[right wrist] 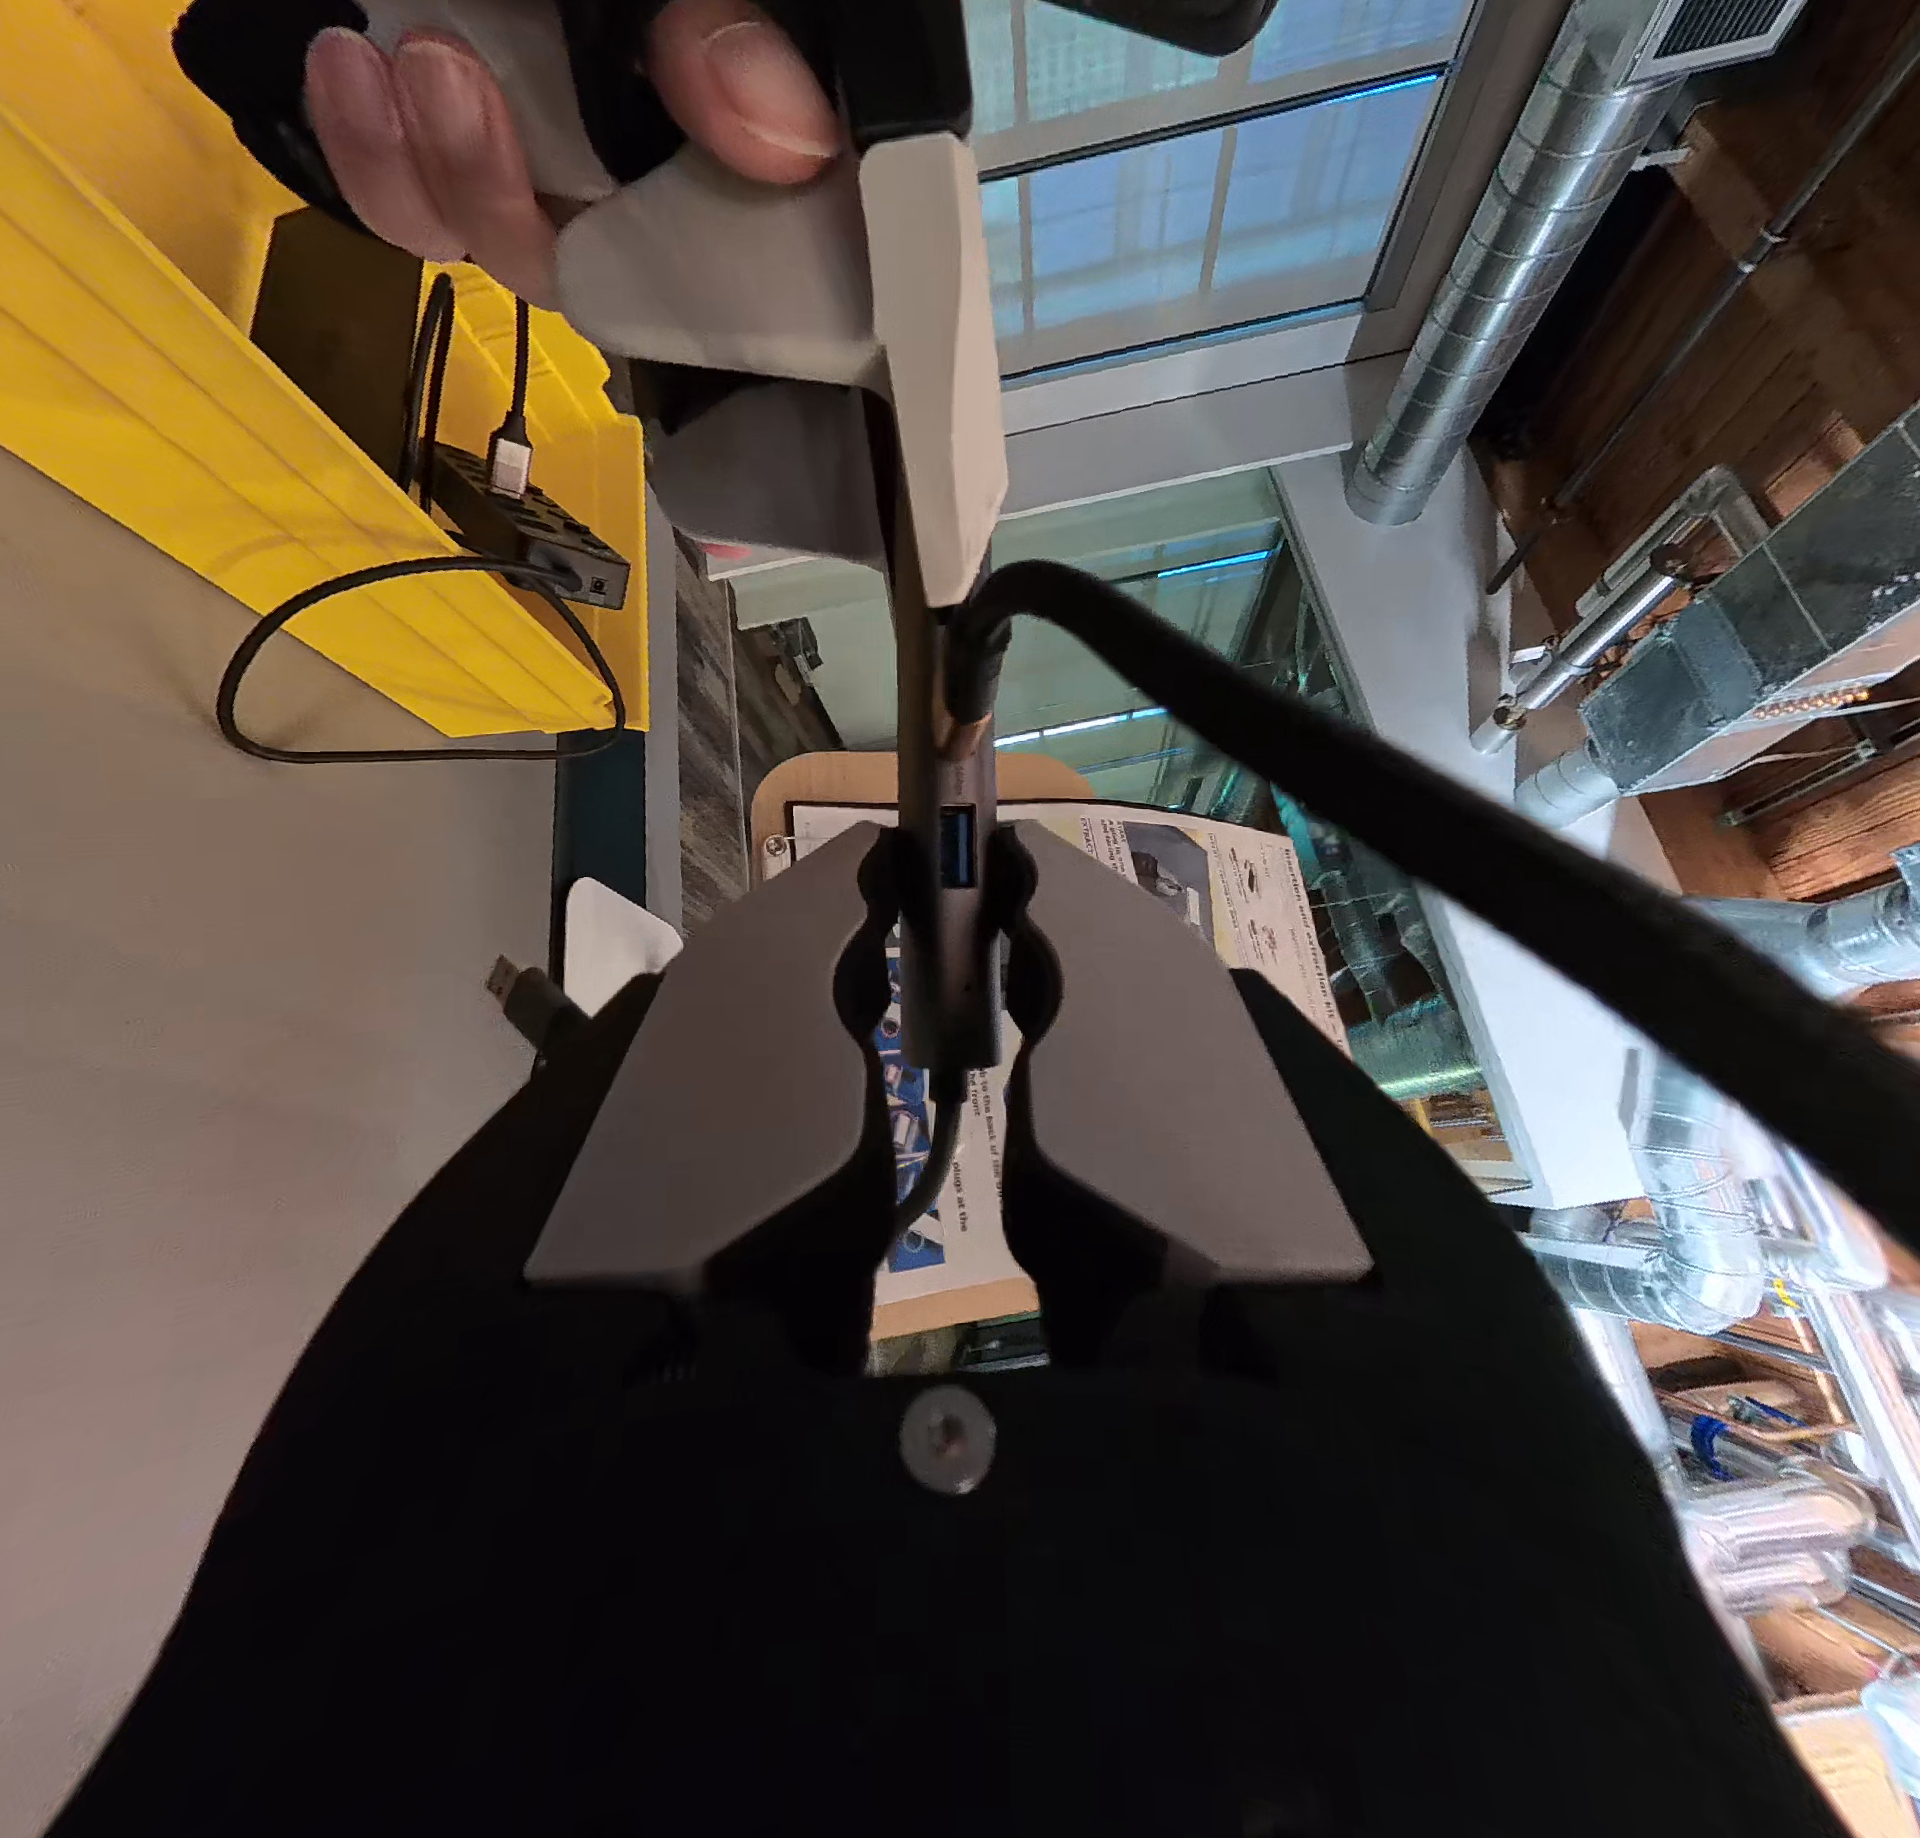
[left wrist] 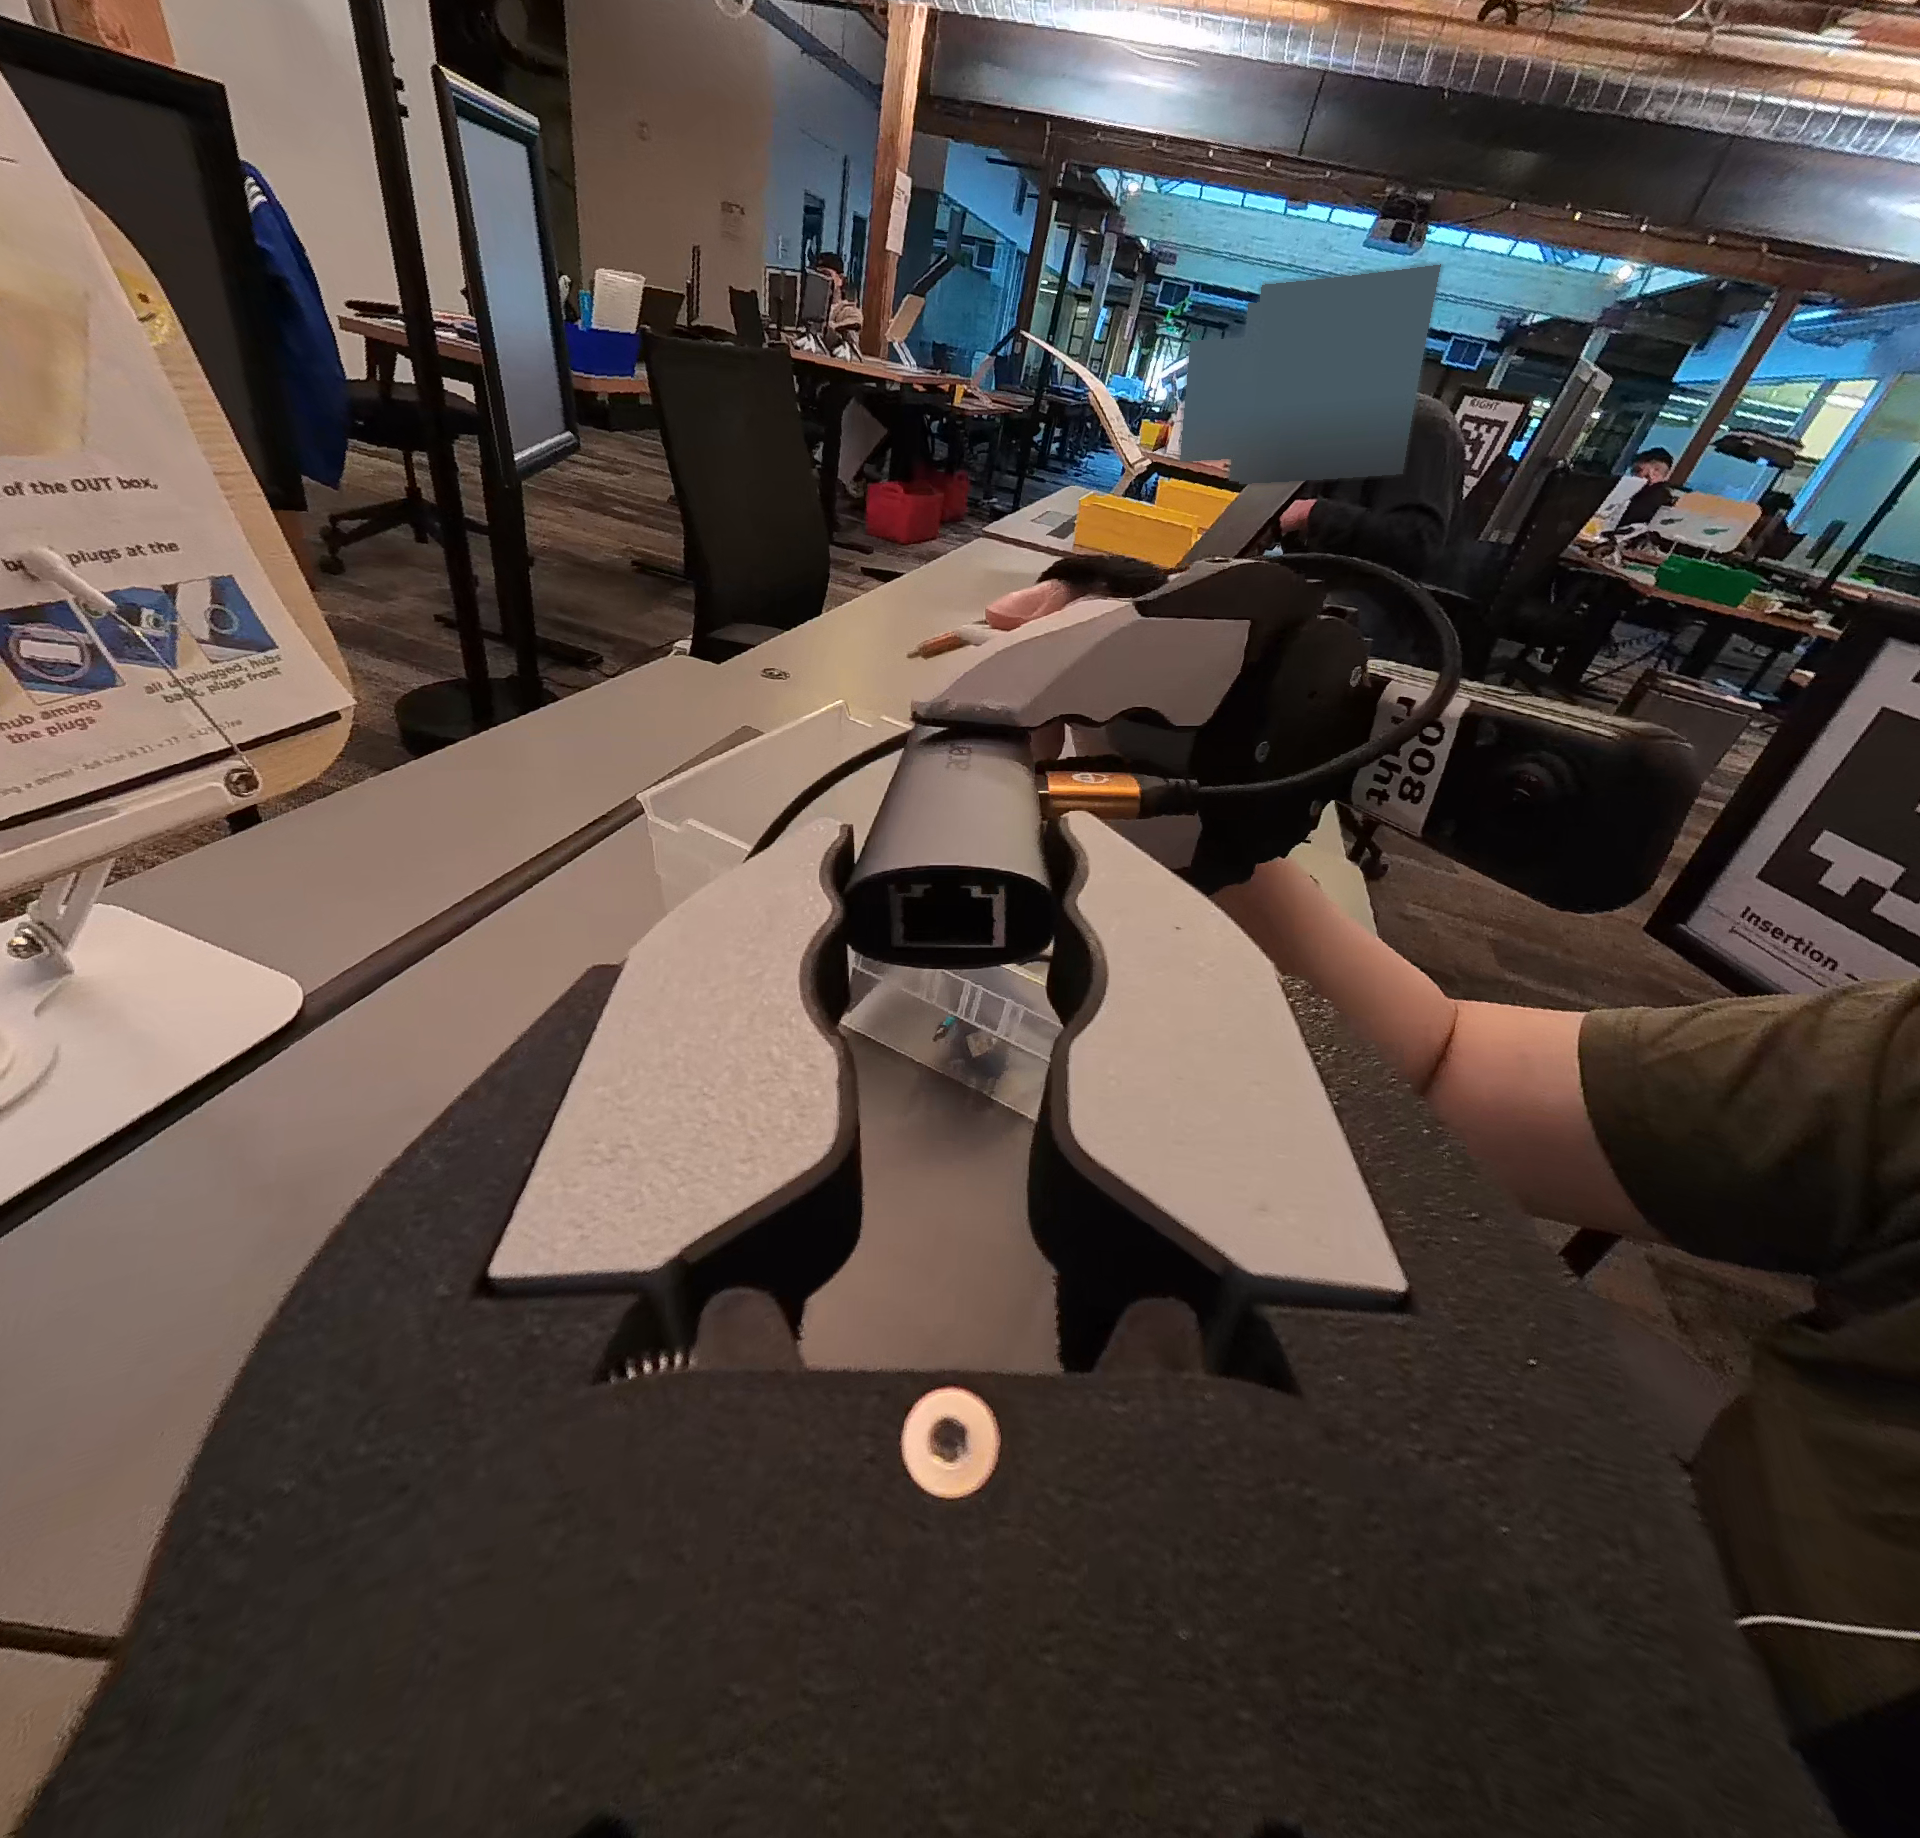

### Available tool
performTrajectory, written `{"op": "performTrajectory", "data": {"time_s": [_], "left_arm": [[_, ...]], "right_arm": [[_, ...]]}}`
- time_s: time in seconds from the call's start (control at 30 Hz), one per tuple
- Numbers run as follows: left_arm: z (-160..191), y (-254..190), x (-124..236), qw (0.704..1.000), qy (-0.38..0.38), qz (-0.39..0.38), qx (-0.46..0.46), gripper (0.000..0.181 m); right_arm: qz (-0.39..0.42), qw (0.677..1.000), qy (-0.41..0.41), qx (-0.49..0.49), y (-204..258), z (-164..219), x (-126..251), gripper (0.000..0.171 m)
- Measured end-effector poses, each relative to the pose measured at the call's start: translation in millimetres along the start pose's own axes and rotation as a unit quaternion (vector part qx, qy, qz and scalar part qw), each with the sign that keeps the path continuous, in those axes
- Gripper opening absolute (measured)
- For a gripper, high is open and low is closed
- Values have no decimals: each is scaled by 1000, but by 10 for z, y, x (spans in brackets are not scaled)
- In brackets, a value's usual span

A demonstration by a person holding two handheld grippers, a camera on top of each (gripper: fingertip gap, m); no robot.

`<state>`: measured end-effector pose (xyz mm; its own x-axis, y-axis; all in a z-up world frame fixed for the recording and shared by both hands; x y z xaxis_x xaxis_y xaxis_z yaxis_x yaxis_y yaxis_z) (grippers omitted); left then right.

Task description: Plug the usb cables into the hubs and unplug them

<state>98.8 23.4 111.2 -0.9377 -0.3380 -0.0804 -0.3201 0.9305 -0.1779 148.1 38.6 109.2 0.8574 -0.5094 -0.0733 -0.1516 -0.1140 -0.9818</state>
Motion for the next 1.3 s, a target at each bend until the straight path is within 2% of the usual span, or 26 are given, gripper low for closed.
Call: {"op": "performTrajectory", "data": {"time_s": [0.13, 0.27, 0.53, 0.67, 0.77, 0.87, 0.97, 1.07, 1.17, 1.3], "left_arm": [[6, -11, -23, 1000, -8, 11, 10, 41], [115, -41, -41, 999, 39, 21, -27, 36], [46, -97, -44, 998, 13, 19, -66, 36], [36, -105, -57, 996, 2, 15, -86, 36], [-6, -93, -41, 995, -14, 3, -97, 36], [-45, -74, -14, 997, -27, 8, -69, 36], [15, -41, -14, 999, -7, 25, -26, 36], [127, -29, -30, 998, 28, 47, 10, 36], [139, -55, -41, 995, 23, 78, 51, 36], [147, -88, -48, 994, 16, 99, 47, 36]], "right_arm": [[-1, 1000, -7, 19, 22, -34, 4, 19], [-3, 999, -3, 37, 37, -28, 2, 19], [15, 998, -13, 58, 3, -69, 27, 18], [18, 999, -12, 33, -28, -55, 33, 21], [38, 999, -7, 17, -91, -49, 24, 33], [39, 999, -10, 15, -85, -63, 10, 36], [-4, 1000, -7, 2, 9, -46, 12, 18], [-48, 998, -11, -43, 54, -22, 53, 19], [-58, 998, -23, -26, 66, -43, 96, 19], [-64, 997, -42, -30, 70, -59, 135, 19]]}}
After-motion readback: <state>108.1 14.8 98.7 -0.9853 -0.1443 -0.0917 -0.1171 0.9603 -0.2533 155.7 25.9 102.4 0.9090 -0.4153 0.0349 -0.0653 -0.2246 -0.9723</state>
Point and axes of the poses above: each gripper's, where its closed fingertips meet, x back along the fingers, z out of its underside, y = z × x across the jaws, the point moved 2 cm from there along x, back along the fingers, and after that the axes turned 5 degrees about -y, right-handed, at the moved point
